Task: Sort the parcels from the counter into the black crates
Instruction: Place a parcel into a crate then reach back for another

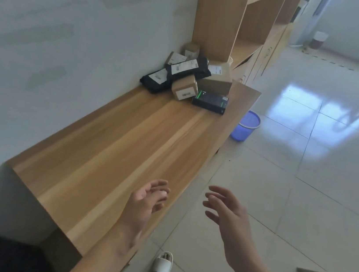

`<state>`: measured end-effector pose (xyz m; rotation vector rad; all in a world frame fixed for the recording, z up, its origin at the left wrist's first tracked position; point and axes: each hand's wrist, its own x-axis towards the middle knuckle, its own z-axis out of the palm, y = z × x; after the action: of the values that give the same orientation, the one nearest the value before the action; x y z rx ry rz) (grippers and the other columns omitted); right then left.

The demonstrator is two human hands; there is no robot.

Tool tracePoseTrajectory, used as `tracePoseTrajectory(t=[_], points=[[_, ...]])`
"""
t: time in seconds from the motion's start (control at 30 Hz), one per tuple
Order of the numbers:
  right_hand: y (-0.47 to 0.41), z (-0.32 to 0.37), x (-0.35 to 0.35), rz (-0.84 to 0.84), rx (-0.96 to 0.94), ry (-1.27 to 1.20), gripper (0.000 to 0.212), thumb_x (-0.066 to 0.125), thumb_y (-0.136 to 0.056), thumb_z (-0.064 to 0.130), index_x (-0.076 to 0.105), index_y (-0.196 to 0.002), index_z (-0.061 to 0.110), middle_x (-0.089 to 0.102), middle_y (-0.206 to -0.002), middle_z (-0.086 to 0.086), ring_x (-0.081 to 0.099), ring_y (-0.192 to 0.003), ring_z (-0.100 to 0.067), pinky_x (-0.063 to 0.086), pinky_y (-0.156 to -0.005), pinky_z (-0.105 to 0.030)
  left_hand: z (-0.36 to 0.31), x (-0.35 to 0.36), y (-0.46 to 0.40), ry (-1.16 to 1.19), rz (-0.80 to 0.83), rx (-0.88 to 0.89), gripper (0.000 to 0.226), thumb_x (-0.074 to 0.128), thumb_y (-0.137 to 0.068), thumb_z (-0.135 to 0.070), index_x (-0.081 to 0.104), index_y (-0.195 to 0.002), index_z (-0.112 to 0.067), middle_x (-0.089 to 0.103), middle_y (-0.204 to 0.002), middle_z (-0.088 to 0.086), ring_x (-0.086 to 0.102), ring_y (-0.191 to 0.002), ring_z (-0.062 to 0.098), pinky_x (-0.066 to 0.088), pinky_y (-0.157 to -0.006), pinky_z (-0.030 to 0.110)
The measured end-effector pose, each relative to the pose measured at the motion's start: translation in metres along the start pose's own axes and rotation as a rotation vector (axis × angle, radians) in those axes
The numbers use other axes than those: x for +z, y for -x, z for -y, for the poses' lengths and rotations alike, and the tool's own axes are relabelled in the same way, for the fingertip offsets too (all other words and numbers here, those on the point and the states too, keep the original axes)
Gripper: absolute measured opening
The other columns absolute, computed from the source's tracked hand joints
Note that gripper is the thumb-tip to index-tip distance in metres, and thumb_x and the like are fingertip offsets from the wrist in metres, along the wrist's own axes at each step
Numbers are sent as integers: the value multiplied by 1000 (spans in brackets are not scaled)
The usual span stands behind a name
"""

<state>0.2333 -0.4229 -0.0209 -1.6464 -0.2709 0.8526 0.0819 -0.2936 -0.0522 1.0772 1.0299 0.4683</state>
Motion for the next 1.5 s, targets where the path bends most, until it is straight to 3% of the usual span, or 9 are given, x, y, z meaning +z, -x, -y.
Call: tracePoseTrajectory(t=[0.2, 0.4, 0.67, 0.8, 0.93, 1.07, 1.13, 1.37, 1.5], points=[[-58, 25, -22, -144, 40, -51, 17, 64, -98, 10, 75, -108, 19, 76, -105, -6, 73, -98, -24, 58, -90, -41, -36, 46, -92, 37, 124, -44, 20, 60, -99, -8, 72, -113, -17, 76, -106, 7, 69, -94, 18, 55, -91, 39], [-122, 45, -47, -206, 87, -124, 17, 63, -98, 7, 74, -110, 13, 74, -108, -12, 72, -97, -27, 57, -90, -41, -58, 92, -154, 18, 174, -99, 20, 60, -99, -8, 71, -115, -14, 76, -105, 6, 69, -93, 19, 56, -92, 40], [-261, 92, -85, -82, 92, -160, 18, 63, -98, 8, 73, -112, 12, 74, -111, -13, 71, -97, -26, 57, -90, -40, -89, 162, -256, 98, 49, -140, 19, 61, -99, -8, 70, -115, -12, 74, -104, 9, 69, -94, 21, 57, -82, 35], [-328, 123, -119, -27, 100, -165, 18, 62, -99, 8, 73, -112, 11, 74, -110, -14, 72, -96, -24, 57, -91, -41, -119, 206, -312, 138, -26, -173, 22, 63, -98, -9, 66, -120, -10, 69, -110, 13, 67, -102, 27, 58, -90, 40], [-386, 140, -147, 18, 121, -147, 18, 60, -99, 7, 73, -111, 10, 73, -111, -17, 71, -93, -23, 56, -92, -42, -146, 239, -374, 144, -123, -122, 30, 68, -95, -12, 61, -125, -14, 65, -116, 13, 65, -102, 26, 58, -86, 37], [-434, 157, -161, 34, 140, -138, 15, 62, -99, 8, 74, -108, 11, 74, -105, -14, 71, -93, -23, 56, -93, -43, -171, 258, -434, 269, -240, -116, 37, 67, -98, -16, 57, -132, -7, 60, -117, 13, 63, -94, 23, 58, -83, 35], [-453, 166, -164, 59, 136, -133, 15, 62, -99, 9, 74, -107, 11, 74, -103, -12, 71, -92, -22, 56, -93, -42, -182, 266, -463, 301, -283, -130, 46, 67, -98, -18, 54, -139, -5, 58, -125, 14, 62, -100, 25, 56, -80, 33], [-545, 202, -163, 101, 124, -40, 14, 63, -98, 9, 74, -105, 12, 74, -106, -16, 69, -91, -23, 55, -95, -46, -221, 279, -567, 719, -311, -265, 81, 67, -96, -41, 29, -158, -6, 38, -158, 17, 43, -144, 33, 41, -112, 40], [-596, 222, -160, 103, 149, 10, 15, 62, -98, 7, 74, -104, 13, 74, -107, -16, 70, -92, -24, 54, -98, -49, -227, 278, -620, 951, -399, -295, 91, 71, -92, -48, 26, -159, -6, 33, -161, 17, 36, -149, 33, 35, -120, 45]])
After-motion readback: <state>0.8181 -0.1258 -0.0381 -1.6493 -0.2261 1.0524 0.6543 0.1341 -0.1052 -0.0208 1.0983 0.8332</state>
